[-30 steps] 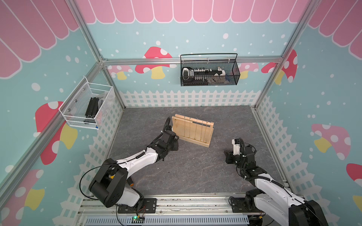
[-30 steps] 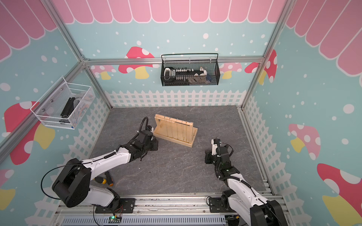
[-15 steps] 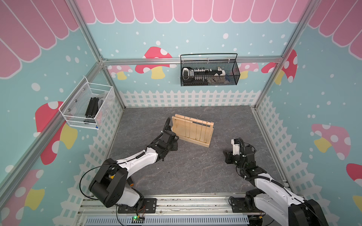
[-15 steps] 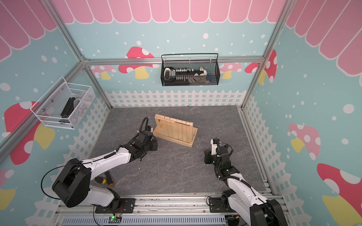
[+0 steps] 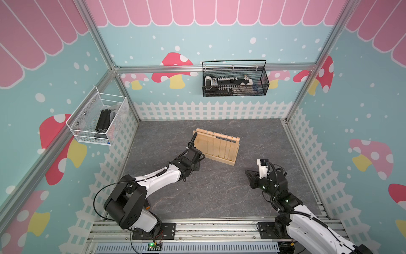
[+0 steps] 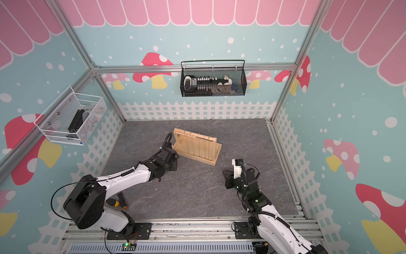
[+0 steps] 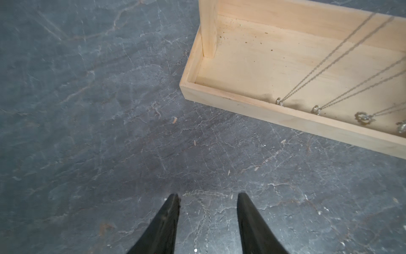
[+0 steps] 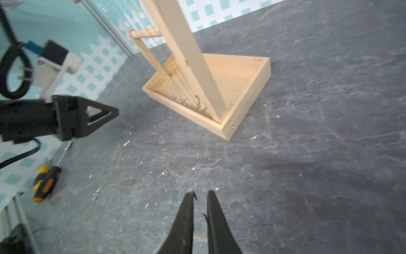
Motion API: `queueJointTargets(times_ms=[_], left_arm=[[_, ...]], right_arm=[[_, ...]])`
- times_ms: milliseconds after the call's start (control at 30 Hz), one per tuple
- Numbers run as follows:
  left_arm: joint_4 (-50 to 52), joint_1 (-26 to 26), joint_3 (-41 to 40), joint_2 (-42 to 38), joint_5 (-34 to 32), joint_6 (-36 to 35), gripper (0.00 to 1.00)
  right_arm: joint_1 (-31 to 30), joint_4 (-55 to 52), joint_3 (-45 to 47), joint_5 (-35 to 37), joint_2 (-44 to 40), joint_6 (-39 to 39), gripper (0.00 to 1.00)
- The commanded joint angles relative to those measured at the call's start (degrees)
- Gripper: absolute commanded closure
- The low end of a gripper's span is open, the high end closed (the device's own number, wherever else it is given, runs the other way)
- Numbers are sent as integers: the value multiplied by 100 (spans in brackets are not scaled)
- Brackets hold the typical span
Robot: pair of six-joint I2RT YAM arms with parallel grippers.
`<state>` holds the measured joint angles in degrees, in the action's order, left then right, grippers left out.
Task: Take the necklace off the jewelry display stand
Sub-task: Place the necklace at the center of the board.
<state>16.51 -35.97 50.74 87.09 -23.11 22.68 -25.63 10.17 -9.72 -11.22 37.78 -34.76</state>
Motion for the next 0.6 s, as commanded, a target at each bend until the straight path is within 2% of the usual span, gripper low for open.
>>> queueJointTargets(times_ms=[0, 67, 167, 367, 433, 567], left_arm=[[299, -146, 248, 131, -574, -78, 54], [243, -156, 243, 137, -516, -46, 52], [105, -156, 196, 125, -375, -35, 52], [64, -156, 180, 133, -343, -26, 52], [54, -157, 155, 115, -335, -33, 52], [-15, -140, 116, 106, -270, -55, 52]], right_arm=[[-403, 93, 332, -330, -241, -485, 84], [-676, 146, 286, -512, -121, -490, 83], [-1115, 516, 158, -715, 485, -479, 84], [-2179, 1784, -657, -1161, 2797, -479, 86], [-2738, 2141, -978, -876, 3540, -487, 90], [-3902, 2341, -1707, 391, 4659, -200, 98]])
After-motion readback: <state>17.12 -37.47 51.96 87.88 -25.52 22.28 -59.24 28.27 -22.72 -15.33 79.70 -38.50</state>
